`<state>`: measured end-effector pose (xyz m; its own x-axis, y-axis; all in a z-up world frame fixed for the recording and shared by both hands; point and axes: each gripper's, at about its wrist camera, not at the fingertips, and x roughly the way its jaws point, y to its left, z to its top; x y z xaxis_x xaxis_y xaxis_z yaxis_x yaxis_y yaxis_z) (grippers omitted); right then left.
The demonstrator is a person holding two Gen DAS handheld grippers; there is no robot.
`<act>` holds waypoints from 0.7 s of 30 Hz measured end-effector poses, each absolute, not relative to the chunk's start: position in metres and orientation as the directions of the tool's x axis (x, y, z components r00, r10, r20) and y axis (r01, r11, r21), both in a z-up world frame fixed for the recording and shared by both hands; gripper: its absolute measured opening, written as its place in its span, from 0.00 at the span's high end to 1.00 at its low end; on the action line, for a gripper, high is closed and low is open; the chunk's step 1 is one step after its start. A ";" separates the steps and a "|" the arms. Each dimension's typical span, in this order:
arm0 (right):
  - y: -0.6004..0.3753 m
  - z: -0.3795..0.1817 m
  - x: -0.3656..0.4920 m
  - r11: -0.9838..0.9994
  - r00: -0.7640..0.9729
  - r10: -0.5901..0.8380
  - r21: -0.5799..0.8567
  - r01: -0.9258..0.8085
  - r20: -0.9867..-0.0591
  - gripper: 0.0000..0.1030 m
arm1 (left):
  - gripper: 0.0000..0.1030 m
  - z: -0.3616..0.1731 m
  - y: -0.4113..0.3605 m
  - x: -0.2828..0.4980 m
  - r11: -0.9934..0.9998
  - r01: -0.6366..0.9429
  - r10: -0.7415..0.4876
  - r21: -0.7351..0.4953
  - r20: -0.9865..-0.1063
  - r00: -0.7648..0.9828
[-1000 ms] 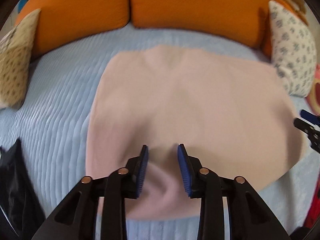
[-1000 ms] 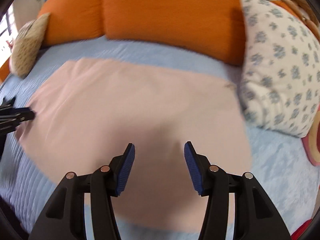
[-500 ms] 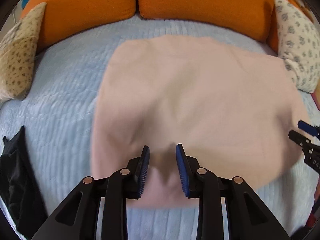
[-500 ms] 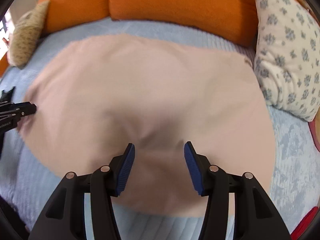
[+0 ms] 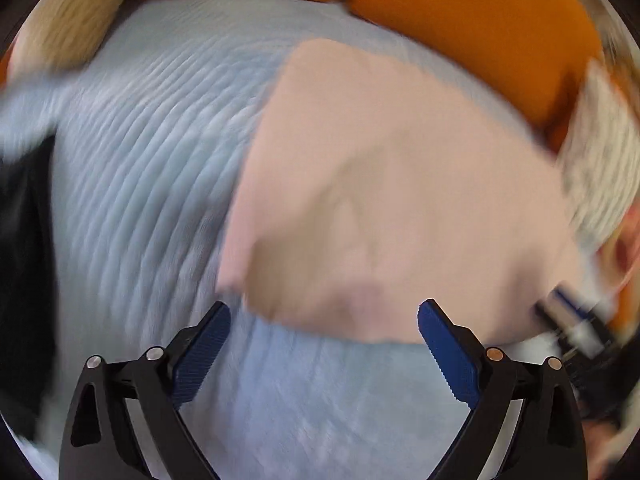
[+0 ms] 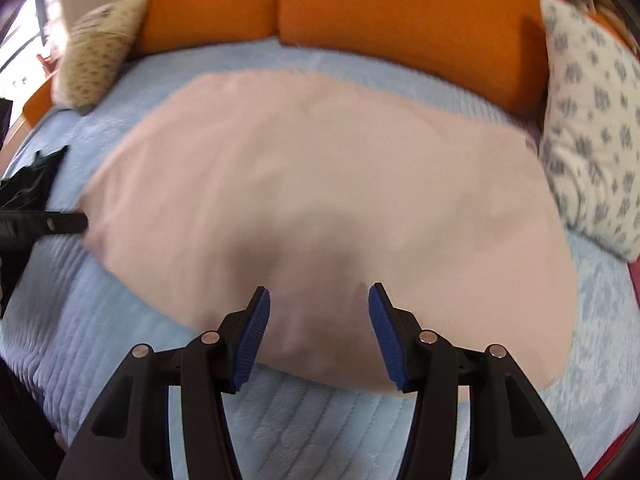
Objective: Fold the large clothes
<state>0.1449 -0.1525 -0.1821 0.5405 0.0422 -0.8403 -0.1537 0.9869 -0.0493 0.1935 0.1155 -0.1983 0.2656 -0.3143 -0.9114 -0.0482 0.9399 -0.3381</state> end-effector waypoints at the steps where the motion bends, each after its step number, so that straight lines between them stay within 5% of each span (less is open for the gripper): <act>1: -0.147 -0.180 0.142 0.982 0.550 0.041 -0.068 -0.177 -0.834 0.47 | 0.07 -0.203 0.128 0.190 0.903 -0.123 -0.376 -0.411 -0.897 0.230; 9: -0.130 -0.180 0.152 0.969 0.552 0.031 -0.110 -0.221 -0.833 0.47 | 0.08 -0.279 0.172 0.175 0.563 -0.525 -0.655 -0.638 -0.732 0.187; 21: -0.124 -0.184 0.150 0.964 0.550 0.035 -0.117 -0.239 -0.834 0.47 | 0.08 -0.272 0.135 0.227 0.542 -0.512 -0.591 -0.667 -0.735 0.333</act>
